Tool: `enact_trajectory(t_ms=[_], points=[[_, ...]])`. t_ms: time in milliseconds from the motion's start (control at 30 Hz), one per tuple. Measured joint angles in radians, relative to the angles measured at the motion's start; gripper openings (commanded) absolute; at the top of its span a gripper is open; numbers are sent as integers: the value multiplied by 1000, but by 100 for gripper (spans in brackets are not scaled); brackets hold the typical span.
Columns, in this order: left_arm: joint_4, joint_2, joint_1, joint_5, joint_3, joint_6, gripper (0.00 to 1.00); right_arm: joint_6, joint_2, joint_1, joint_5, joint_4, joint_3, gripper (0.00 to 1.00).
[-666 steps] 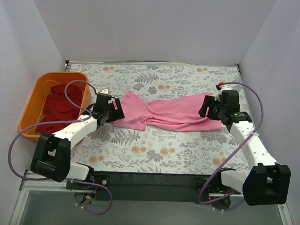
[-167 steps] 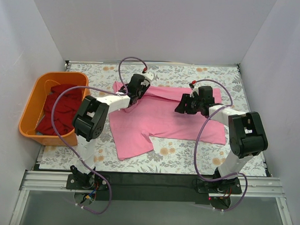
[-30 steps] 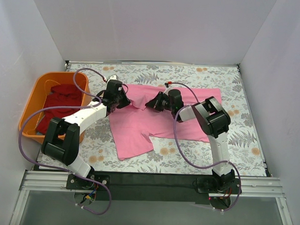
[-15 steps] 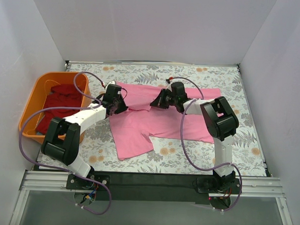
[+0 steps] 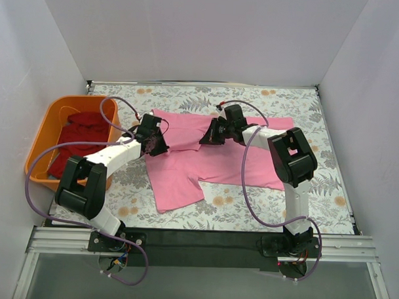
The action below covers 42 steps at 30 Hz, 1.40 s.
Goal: Fold and stack the t-shirts
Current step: Fold the tshirt
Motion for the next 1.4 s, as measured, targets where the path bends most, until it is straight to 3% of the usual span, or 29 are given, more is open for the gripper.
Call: enact_trajectory(t_ms=[167,400,600,1233,1333,1400], points=[[-12,4,13,11,7,7,0,-4,0,0,-8,-40,20,9],[-12,64,20,25,6,9,2,-20,0,0,-22,-57,23,28],[3,90,20,45,-7,6,2,-19,0,0,-42,-24,-3,32],[14,90,20,52,-7,5,3,-14,0,23,-89,116,-93,31],[14,90,21,52,-6,4,3,-14,1,30,-93,126,-93,27],[13,90,21,51,-5,3,2,-16,1,34,-97,130,-93,19]])
